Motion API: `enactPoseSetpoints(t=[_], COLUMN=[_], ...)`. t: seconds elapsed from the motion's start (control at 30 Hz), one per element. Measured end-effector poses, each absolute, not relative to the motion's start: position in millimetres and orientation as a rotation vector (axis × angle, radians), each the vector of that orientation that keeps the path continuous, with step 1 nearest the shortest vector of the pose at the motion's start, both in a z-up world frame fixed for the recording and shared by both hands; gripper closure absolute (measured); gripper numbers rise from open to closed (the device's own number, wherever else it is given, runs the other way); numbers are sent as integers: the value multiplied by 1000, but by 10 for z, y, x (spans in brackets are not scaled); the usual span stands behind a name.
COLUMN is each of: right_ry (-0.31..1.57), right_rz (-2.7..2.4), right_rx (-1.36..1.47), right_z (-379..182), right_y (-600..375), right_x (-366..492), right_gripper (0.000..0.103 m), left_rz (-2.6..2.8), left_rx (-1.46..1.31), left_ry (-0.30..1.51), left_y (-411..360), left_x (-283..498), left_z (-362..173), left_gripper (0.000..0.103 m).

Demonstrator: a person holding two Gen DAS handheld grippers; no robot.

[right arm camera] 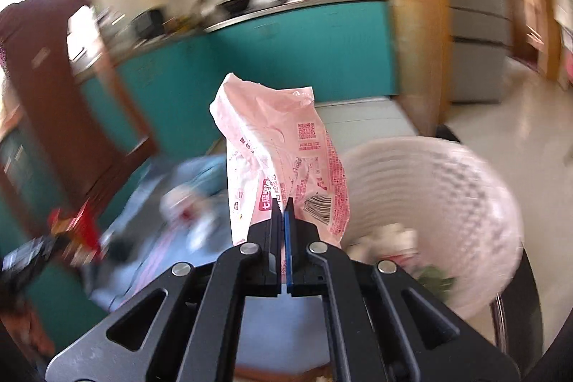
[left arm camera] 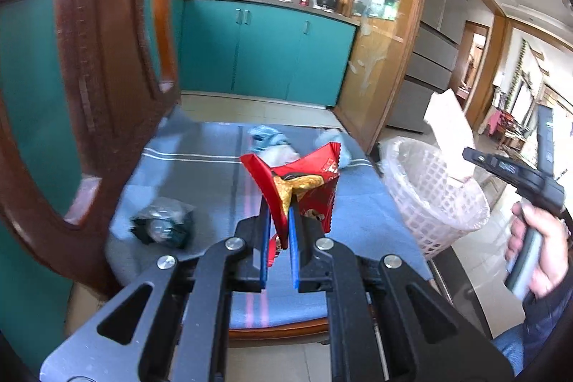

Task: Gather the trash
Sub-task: 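Drop the pink bag into the basket with the right tool while the left tool drops the snack bag, then grasp the dark green plastic bag with the left tool while the right tool grasps the white bag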

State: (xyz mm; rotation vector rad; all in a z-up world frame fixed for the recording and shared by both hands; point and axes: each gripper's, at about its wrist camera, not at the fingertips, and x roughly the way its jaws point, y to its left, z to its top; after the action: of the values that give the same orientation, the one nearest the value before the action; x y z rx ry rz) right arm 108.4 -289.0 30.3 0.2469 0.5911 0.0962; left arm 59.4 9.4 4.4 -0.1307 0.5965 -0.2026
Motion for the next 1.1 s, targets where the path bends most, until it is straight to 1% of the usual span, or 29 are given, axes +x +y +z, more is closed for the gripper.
enactPoseSetpoints(t=[0.03, 0.07, 0.1, 0.2, 0.23, 0.3, 0.37, 0.47, 0.5, 0.53, 0.57, 0.6, 0.63, 0.77, 0.9, 1.1], right_ry=[614, 629, 618, 532, 483, 407, 373, 378, 375, 370, 367, 366, 369, 396, 424, 474], right_rz=[77, 54, 23, -40, -66, -113, -148, -165, -172, -178, -183, -180, -177, -148, -103, 39], right_rx=[264, 284, 301, 368, 393, 419, 429, 464, 480, 488, 496, 501, 501, 479, 430, 268], right_z=[253, 207, 198, 319, 380, 450, 470, 428, 417, 397, 399, 395, 397, 374, 378, 375], right_y=[-3009, -3116, -3193, -3419, -3492, -3589, -3662, -3763, -3801, -3856, -3871, -3902, -3893, -3783, -3583, -2851], right_x=[1149, 1177, 1159, 983, 888, 759, 710, 735, 737, 689, 675, 665, 665, 691, 725, 746], right_gripper=[73, 58, 37, 30, 25, 18, 18, 18, 18, 18, 18, 18, 18, 18, 18, 18], left_rz=[-215, -231, -252, -307, -326, -374, -419, -486, -506, -526, -531, -509, -463, -344, -204, 11], left_rx=[-131, -131, -130, -112, -112, -102, -77, -85, -97, -102, -92, -57, -37, 6, 65, 51], left_ry=[599, 603, 608, 622, 626, 642, 646, 643, 645, 645, 642, 655, 654, 647, 602, 566], left_y=[41, -34, -123, -432, -528, -822, -1144, -1650, -1820, -2000, -2143, -2292, -2341, -2112, -1421, -377], left_x=[605, 620, 637, 678, 698, 765, 859, 1069, 1163, 1257, 1328, 1413, 1443, 1356, 1034, 609], left_z=[33, 20, 3, -37, -38, -38, -12, 64, 84, 101, 99, 71, 48, -10, 6, -3], left_gripper=[93, 93, 93, 93, 93, 93, 93, 91, 88, 80, 69, 29, 12, 10, 5, 4])
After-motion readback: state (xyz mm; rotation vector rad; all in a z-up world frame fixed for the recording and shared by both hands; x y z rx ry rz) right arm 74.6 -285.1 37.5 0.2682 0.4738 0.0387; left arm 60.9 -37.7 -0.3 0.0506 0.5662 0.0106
